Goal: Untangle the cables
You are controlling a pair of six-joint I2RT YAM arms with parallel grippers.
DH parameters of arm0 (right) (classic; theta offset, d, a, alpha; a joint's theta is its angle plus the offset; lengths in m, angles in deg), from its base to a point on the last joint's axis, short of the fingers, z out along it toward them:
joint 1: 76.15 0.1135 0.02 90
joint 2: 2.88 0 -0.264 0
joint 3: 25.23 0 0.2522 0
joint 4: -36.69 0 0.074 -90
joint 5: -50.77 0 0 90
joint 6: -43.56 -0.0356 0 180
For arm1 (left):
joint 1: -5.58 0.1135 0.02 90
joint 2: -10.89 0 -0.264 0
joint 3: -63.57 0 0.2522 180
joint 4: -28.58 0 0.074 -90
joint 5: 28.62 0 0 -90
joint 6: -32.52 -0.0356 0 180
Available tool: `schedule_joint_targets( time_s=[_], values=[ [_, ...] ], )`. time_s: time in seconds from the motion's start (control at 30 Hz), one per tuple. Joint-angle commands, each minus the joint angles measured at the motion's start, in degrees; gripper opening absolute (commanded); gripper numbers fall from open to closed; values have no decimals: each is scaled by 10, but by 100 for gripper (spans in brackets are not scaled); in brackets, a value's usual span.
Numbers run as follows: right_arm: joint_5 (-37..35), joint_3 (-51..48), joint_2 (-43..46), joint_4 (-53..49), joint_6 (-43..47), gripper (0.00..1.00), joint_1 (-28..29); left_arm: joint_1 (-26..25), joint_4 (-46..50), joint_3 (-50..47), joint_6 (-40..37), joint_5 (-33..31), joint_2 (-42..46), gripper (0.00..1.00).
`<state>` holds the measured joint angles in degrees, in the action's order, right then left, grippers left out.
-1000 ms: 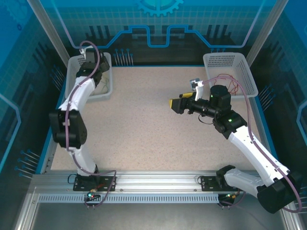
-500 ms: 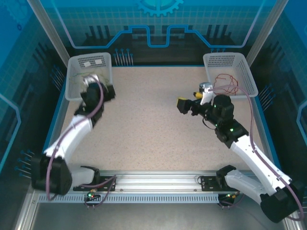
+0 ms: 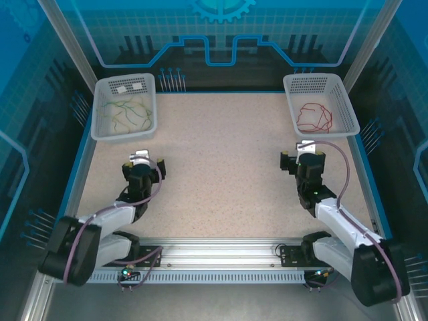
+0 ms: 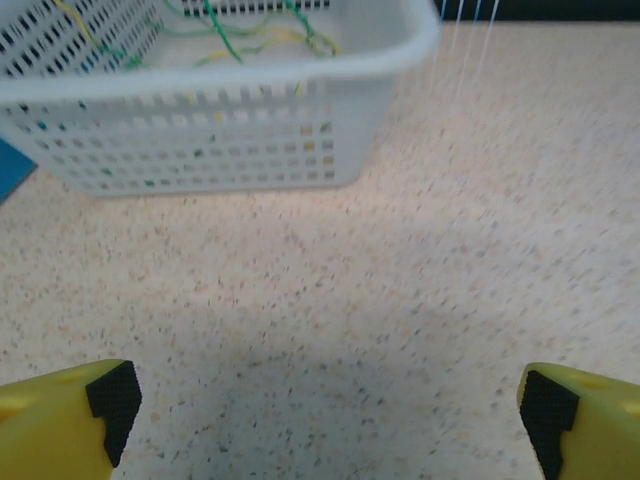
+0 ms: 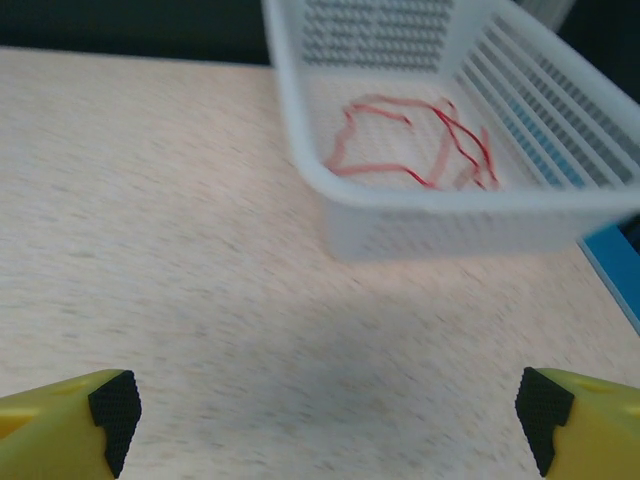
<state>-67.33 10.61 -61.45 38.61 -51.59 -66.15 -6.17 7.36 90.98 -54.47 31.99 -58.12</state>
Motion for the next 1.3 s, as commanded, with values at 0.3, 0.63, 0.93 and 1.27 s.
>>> schedule_joint_targets(
  time_s=[0.3,0.63,0.93,1.27],
  values=[
    [127,-27,-173,286,30,100,-45,112,-439,-58,0,170,-201,99],
    [224,13,-274,297,66,100,-50,116,-241,47,-4,184,-195,99],
    [237,26,-275,276,54,100,-63,108,-181,78,-20,196,-197,99],
    [243,28,-277,273,52,100,-66,105,-175,82,-26,204,-197,99]
  ],
)
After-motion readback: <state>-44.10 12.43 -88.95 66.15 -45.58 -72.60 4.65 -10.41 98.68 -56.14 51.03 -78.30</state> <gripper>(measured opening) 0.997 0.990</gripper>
